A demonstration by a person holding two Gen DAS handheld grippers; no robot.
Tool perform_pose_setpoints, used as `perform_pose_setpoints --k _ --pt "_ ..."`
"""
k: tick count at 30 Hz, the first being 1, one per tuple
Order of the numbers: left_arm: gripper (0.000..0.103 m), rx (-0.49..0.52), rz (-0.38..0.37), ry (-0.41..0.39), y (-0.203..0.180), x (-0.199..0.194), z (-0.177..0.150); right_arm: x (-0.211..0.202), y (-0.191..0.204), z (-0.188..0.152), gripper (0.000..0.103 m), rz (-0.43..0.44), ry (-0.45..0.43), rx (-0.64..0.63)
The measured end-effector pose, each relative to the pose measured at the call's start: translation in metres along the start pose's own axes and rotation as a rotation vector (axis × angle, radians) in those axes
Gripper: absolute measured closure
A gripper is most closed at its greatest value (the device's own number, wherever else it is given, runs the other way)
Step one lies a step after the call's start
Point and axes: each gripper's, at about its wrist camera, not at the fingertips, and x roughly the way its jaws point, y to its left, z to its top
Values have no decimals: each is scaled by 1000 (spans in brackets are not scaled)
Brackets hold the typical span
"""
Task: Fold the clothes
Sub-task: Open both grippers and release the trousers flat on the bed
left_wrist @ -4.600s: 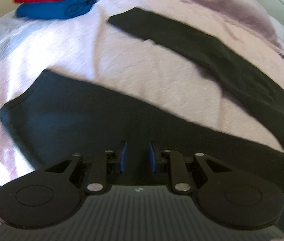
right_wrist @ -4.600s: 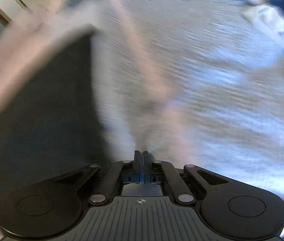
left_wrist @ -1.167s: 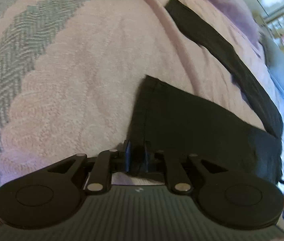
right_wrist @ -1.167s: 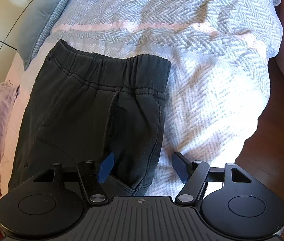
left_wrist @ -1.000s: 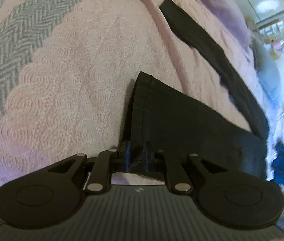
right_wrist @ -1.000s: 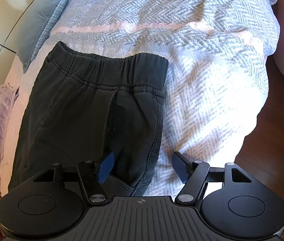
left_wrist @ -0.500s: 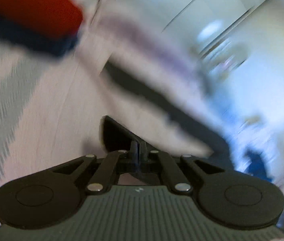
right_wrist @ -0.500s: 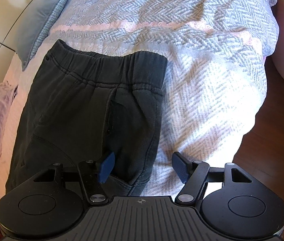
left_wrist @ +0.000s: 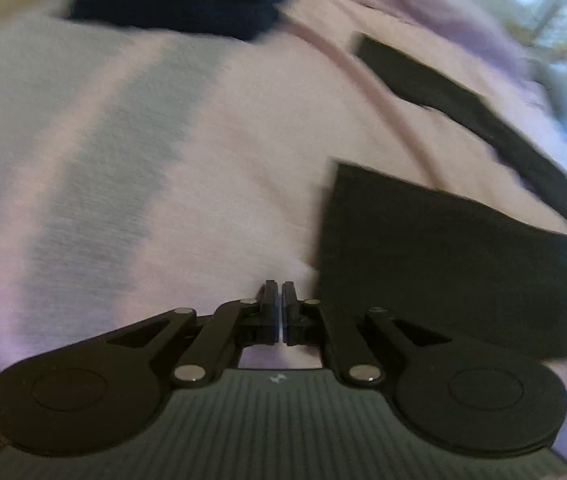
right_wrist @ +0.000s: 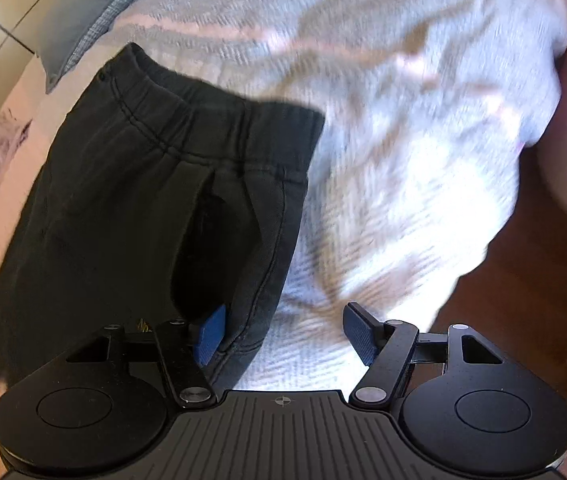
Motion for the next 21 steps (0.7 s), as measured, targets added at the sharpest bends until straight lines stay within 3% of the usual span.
perform_pose_setpoints --k 1,2,4,8,11,14,20,21 --pt "100 -36 66 -28 -4 -10 2 -10 10 -3 35 -45 -49 -52" --pt "100 -51 86 -55 -13 -17 4 -19 19 -6 35 -84 -98 -106" --pt "100 -18 78 -95 -45 -25 5 -33 48 -16 35 -116 -199 -260" --pt "99 103 -107 -89 -136 -12 -6 -31 107 -35 35 -13 -265 -542" --pt "94 250 -205 -77 -209 13 -30 -6 130 -53 35 26 -232 -709" --pt "91 372 -187 -5 -249 37 -67 26 125 -77 35 -25 -115 -890" --pt "96 268 -70 -58 -253 -3 -98 15 51 -90 36 -37 24 -869" --pt "97 250 -51 -68 -254 -9 -103 11 48 -86 41 -41 24 -873"
